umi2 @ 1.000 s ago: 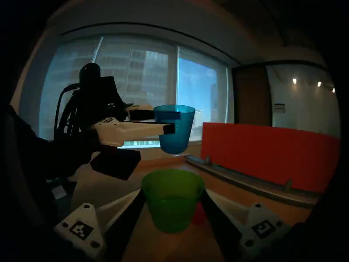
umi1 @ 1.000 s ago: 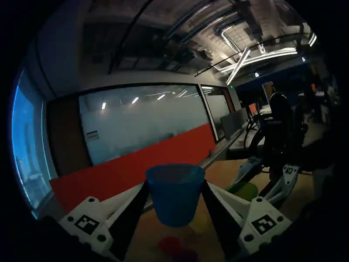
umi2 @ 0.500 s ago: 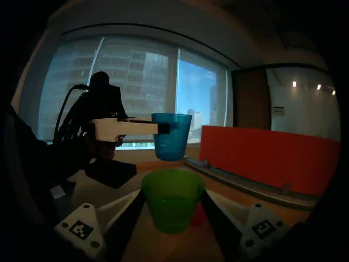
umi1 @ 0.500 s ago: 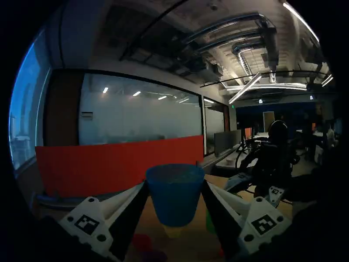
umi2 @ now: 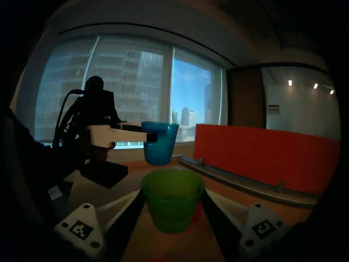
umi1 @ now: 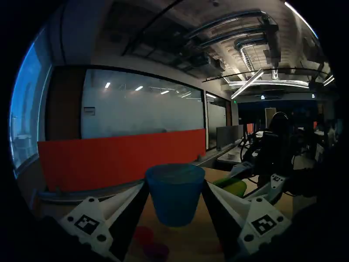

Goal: Pour water

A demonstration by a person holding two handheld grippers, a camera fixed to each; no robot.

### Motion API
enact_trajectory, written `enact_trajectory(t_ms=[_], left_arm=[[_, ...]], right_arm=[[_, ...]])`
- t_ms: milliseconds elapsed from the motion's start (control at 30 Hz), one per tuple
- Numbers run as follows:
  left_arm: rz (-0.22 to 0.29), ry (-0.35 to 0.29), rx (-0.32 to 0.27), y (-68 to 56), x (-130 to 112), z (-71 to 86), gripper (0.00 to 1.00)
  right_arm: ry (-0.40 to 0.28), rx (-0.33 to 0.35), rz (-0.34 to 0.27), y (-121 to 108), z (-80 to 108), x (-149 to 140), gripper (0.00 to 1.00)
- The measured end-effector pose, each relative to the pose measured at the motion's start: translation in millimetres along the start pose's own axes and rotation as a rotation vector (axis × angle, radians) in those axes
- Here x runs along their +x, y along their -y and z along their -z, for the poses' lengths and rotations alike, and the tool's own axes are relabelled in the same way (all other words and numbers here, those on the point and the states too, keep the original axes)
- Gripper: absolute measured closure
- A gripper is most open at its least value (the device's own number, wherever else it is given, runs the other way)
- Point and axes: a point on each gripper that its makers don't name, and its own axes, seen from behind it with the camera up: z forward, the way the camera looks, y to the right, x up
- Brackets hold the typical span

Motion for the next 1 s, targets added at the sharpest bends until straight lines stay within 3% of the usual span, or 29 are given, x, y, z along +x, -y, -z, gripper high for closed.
enact_trajectory(t_ms=[367,767,1000], left_arm=[[0.022,0.032,-0.001,1.3,-33,14.4,0.16],[0.002,0.057,-0.016,-1.7,-58,29.8,0.16],[0.007,0.055,-0.03,-5.5,-64,35.6,0.16]], right_arm=[[0.025,-0.097,-0.014,-30,24.9,-8,0.1],[0.026,-0.198,-0.03,-61,52.3,-16,0.1],[0.046,-0.219,-0.022,-66,58.4,-23,0.1]])
